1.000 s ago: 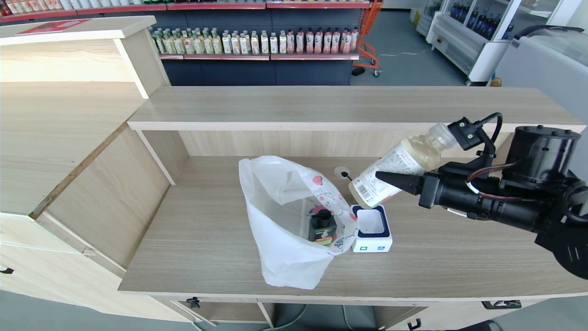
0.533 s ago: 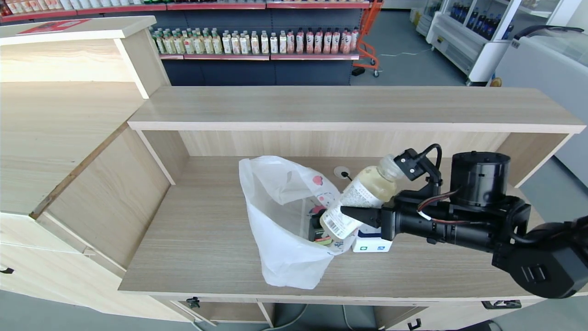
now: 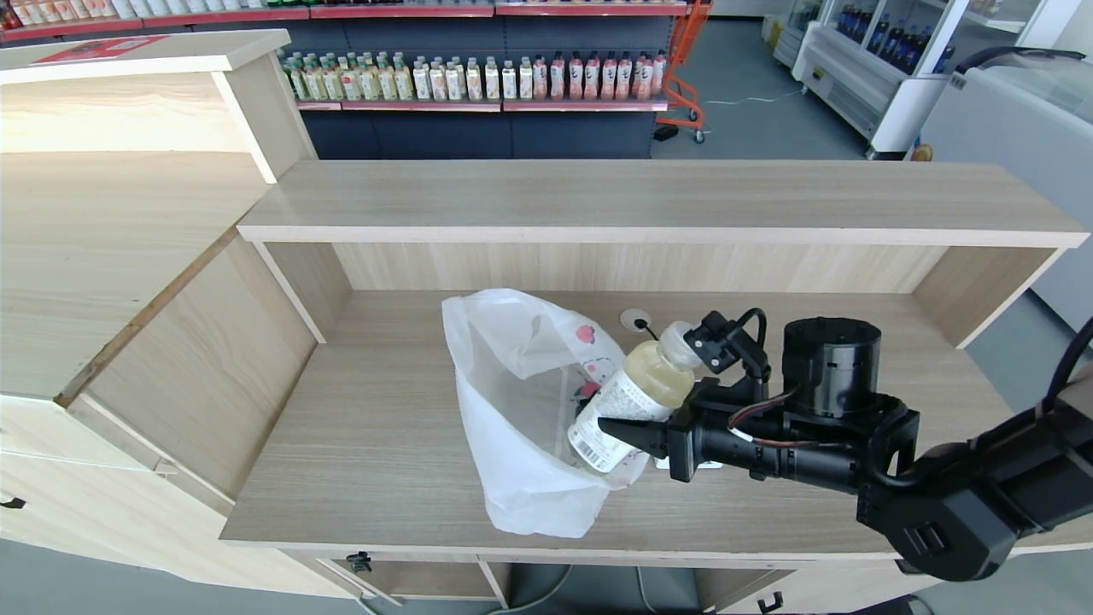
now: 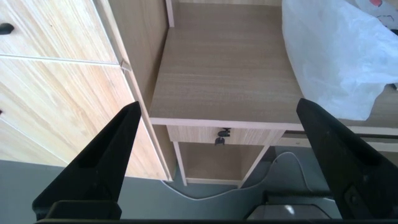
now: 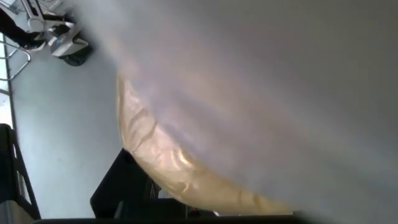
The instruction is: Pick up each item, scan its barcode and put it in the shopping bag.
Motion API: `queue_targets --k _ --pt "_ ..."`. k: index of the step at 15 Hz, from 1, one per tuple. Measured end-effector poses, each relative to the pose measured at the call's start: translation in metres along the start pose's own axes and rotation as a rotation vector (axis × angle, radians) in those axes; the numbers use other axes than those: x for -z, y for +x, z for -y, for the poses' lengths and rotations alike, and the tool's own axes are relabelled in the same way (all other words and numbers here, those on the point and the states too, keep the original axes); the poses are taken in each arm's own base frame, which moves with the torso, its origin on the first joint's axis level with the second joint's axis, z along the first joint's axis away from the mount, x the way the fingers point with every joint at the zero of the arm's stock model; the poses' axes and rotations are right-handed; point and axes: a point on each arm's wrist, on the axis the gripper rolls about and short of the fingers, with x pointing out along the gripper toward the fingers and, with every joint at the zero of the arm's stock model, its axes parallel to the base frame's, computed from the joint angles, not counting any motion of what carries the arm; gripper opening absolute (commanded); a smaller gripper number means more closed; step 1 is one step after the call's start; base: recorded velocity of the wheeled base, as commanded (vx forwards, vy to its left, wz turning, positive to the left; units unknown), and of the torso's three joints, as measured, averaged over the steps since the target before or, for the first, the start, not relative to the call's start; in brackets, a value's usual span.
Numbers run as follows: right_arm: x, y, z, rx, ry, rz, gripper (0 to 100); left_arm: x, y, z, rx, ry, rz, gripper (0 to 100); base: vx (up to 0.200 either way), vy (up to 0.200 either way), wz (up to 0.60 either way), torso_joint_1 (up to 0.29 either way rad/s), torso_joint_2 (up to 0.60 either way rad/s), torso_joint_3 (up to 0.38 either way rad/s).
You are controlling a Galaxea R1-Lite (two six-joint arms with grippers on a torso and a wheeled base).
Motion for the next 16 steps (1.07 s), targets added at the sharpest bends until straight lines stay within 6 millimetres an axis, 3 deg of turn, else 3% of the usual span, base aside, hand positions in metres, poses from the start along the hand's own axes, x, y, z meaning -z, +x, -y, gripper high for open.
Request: queue_targets --k 2,7,16 --pt "0.001 0.003 0.002 0.003 0.002 -0.001 0 0.0 0.0 0.0 0.0 0.0 0.0 100 0.0 0.0 0.0 0.0 0.0 0.0" --pt "-0.027 0.007 0.018 0.031 0.011 0.097 0 0.0 0.0 0.0 -0.001 0.0 0.0 100 0.0 0.0 0.0 0.0 0.0 0.0" --pt "-0.039 0.032 0.05 0.06 0.007 0.155 0 0.0 0.0 0.0 0.0 0.0 0.0 100 0.0 0.0 0.0 0.0 0.0 0.0"
